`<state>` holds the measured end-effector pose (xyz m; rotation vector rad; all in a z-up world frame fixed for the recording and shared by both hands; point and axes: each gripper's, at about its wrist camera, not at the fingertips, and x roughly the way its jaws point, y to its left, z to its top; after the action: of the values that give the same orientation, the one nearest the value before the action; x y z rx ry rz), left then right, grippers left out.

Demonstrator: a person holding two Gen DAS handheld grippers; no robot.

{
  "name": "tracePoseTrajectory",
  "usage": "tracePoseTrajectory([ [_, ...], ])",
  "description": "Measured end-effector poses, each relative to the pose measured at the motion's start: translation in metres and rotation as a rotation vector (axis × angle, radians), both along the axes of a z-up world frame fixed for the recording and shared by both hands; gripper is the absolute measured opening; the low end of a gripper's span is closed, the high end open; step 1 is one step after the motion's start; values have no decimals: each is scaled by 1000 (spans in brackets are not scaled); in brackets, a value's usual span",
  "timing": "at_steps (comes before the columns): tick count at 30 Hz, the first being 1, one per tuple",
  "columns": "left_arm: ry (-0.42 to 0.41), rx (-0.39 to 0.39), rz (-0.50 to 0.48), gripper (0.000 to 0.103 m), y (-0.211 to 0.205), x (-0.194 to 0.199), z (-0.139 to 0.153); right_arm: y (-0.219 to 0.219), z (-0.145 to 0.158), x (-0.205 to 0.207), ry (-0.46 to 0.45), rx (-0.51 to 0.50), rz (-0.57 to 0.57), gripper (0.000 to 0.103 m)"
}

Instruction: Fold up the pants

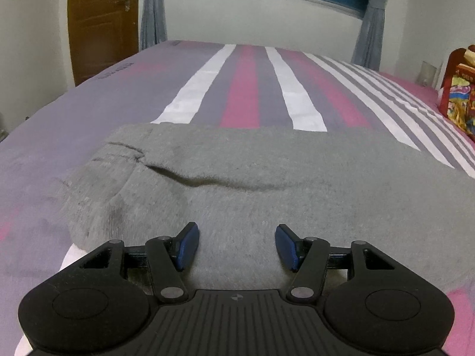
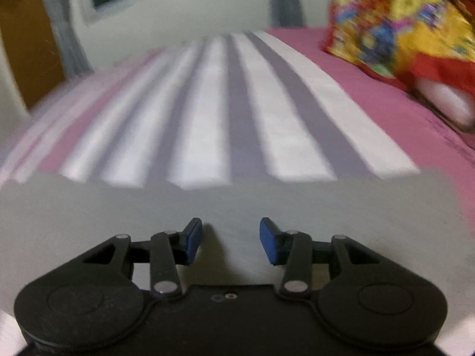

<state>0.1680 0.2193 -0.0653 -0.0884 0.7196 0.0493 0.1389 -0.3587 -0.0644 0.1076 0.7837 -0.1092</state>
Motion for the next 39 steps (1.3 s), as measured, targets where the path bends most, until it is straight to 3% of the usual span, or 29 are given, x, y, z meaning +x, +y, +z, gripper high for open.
tracePoseTrajectory([
  [8, 11, 10, 15, 58, -3, -6, 4, -78, 8, -44, -18, 25, -221, 40],
  [10, 7, 19, 12, 58, -4, -10, 4, -90, 14, -60, -55, 75, -229, 41],
  [13, 6, 16, 20, 58, -4, -13, 2, -96, 24, -83, -115, 73, -230, 44],
  [15, 12, 5, 29, 58, -3, -12, 2, -103, 13, -81, -69, 97, -222, 44],
  [17, 14, -4, 39, 58, -3, -12, 3, -114, -2, -78, -1, 93, -255, 33],
  [19, 11, -2, 43, 58, -4, -15, 4, -122, 2, -81, -9, 164, -299, 31],
  [20, 9, -1, 43, 58, -4, -16, 4, -123, 6, -85, -27, 186, -319, 34],
  [21, 7, -3, 42, 58, -3, -18, 4, -125, 11, -91, -66, 212, -328, 43],
  [25, 0, -16, 33, 58, 1, -23, 1, -141, 17, -123, -160, 348, -376, 43],
  [32, 11, -20, 33, 58, 1, -19, 0, -169, -3, -151, -164, 551, -460, 42],
  [38, 15, -34, 36, 59, 2, -19, -1, -167, -3, -142, -165, 578, -451, 41],
  [39, 15, -38, 37, 59, 3, -19, -2, -167, -4, -138, -162, 577, -441, 31],
])
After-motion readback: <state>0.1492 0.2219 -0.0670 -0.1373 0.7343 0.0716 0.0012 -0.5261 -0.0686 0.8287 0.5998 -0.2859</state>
